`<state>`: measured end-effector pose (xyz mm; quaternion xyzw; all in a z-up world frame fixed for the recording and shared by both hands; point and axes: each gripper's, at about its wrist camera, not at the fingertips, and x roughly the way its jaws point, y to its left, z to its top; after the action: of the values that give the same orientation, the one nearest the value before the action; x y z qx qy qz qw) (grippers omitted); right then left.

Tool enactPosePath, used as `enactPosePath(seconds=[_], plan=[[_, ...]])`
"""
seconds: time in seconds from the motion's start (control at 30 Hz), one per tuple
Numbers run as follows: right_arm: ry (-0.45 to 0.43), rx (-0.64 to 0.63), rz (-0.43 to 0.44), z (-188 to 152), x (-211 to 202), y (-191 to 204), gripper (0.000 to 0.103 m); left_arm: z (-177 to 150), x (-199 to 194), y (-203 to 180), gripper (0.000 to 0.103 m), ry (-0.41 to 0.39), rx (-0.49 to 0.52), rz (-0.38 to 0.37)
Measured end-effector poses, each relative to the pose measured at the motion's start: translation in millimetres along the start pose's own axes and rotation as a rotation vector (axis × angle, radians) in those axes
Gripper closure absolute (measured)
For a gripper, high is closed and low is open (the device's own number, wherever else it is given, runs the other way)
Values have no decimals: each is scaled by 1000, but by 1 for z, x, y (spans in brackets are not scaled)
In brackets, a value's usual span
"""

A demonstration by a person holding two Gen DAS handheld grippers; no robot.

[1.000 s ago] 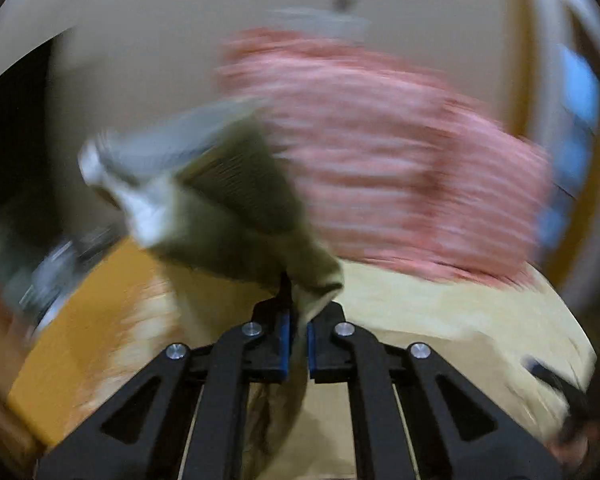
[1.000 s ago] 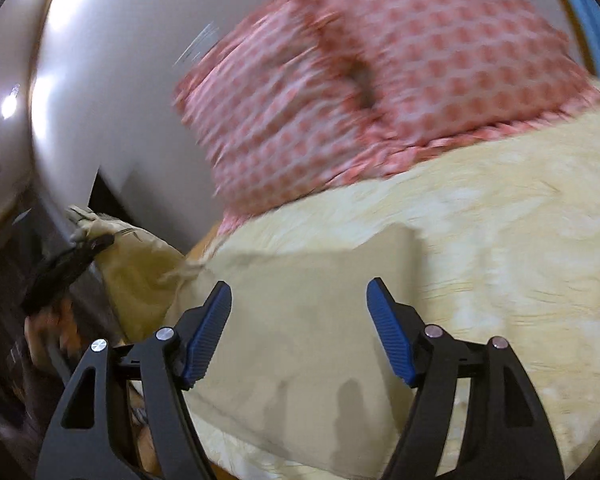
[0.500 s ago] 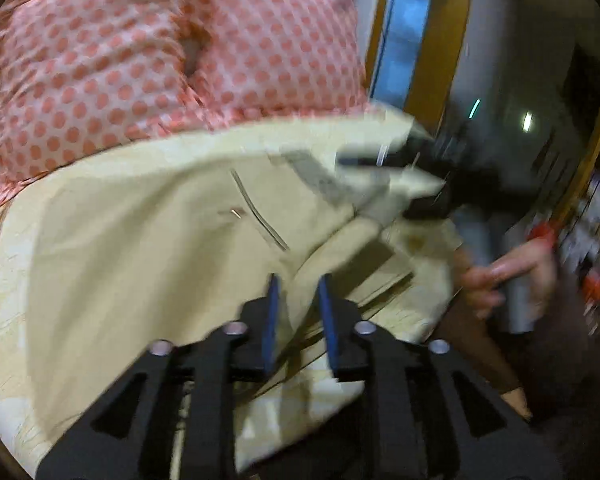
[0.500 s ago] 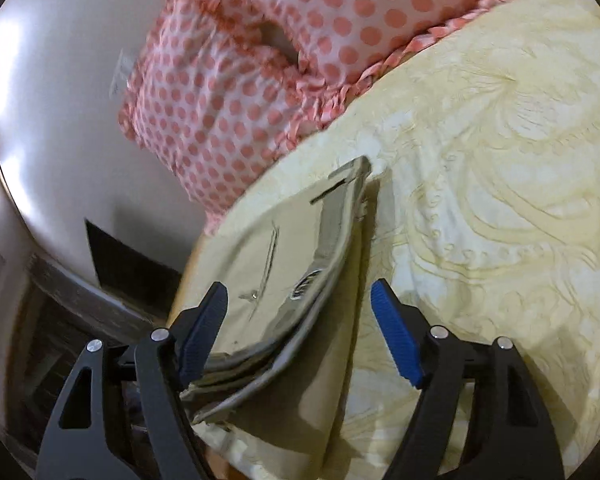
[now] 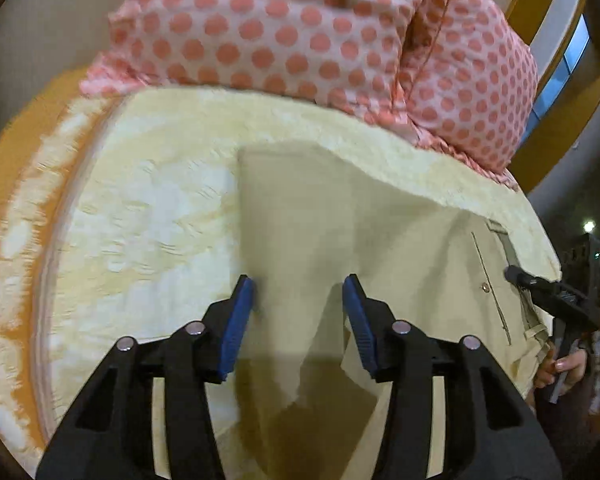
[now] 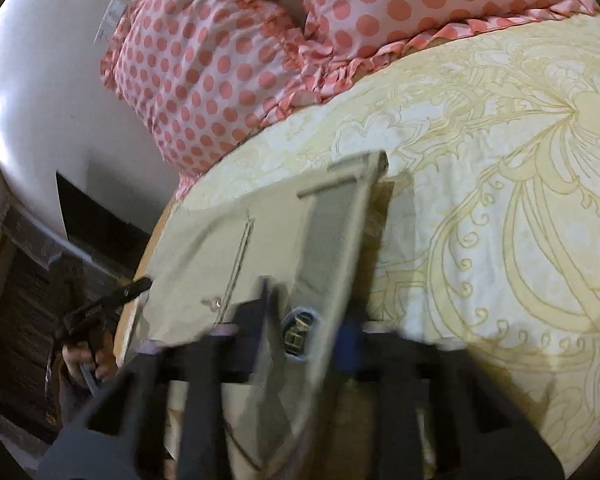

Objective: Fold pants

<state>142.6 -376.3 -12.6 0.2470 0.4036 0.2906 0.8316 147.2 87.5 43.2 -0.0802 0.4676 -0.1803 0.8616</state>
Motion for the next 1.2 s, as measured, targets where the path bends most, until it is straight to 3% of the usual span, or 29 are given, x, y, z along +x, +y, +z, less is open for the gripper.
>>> enactPosePath(seconds=[0.07, 0.13, 0.17, 0.3, 0.43, 0.53, 0.57, 0.63, 0.7, 0.73, 0.77, 0.8, 0.87, 0.93, 0.97, 1.0, 1.03, 1.07, 1.1, 1.17, 1.2], plan=[[8, -5, 27, 3, -2, 0, 90, -3, 12, -4, 55, 21, 5, 8], [-1, 8, 80, 11, -7, -1, 93, -3, 11, -10, 88, 4, 25, 27], [-9, 8, 95, 16, -9, -1, 94, 1, 8, -12, 93, -6, 17, 1], [-63, -44, 77, 51, -13, 6, 95, 30, 12, -27, 97, -52, 47, 3], [-139, -65, -17, 92, -12, 0, 95, 77, 37, -49, 96, -104, 78, 40], [-137, -56, -150, 114, 1, -17, 92, 103, 73, -59, 93, -91, 82, 125], [-99, -65, -240, 115, 5, -20, 89, 103, 74, -61, 91, -85, 85, 148], [-109, -86, -311, 108, -6, -18, 87, 98, 62, -65, 91, -122, 103, 158], [-193, -148, -275, 93, -32, -3, 68, 82, 29, -72, 89, -223, 135, 150], [-203, -160, -233, 87, -38, 2, 49, 78, 21, -73, 83, -233, 129, 114], [-189, -179, -150, 79, -41, 11, 40, 70, 12, -75, 77, -232, 118, 34], [-155, -191, -96, 72, -39, 17, 39, 64, 10, -79, 75, -214, 116, -36], [-64, -195, -69, 61, -23, 23, 38, 52, 23, -87, 71, -127, 117, -93], [25, -156, -140, 57, -1, 15, 31, 46, 49, -87, 71, -41, 99, -68], [61, -120, -163, 55, 10, 7, 31, 43, 70, -83, 77, 16, 71, -27], [28, -115, -147, 56, 7, 6, 30, 41, 79, -80, 80, 29, 53, -15], [39, -88, -160, 57, 6, 6, 30, 39, 77, -79, 81, -14, 52, -4], [31, -74, -186, 57, 1, 8, 29, 36, 73, -80, 80, -5, 52, 44], [12, -78, -241, 51, -6, 15, 29, 29, 64, -81, 77, -12, 40, 55], [-50, -161, -318, 28, -26, 40, 5, 8, 39, -88, 41, -73, 58, 66], [-91, -206, -339, 10, -35, 53, 1, -10, 20, -94, 31, -125, 89, 114]])
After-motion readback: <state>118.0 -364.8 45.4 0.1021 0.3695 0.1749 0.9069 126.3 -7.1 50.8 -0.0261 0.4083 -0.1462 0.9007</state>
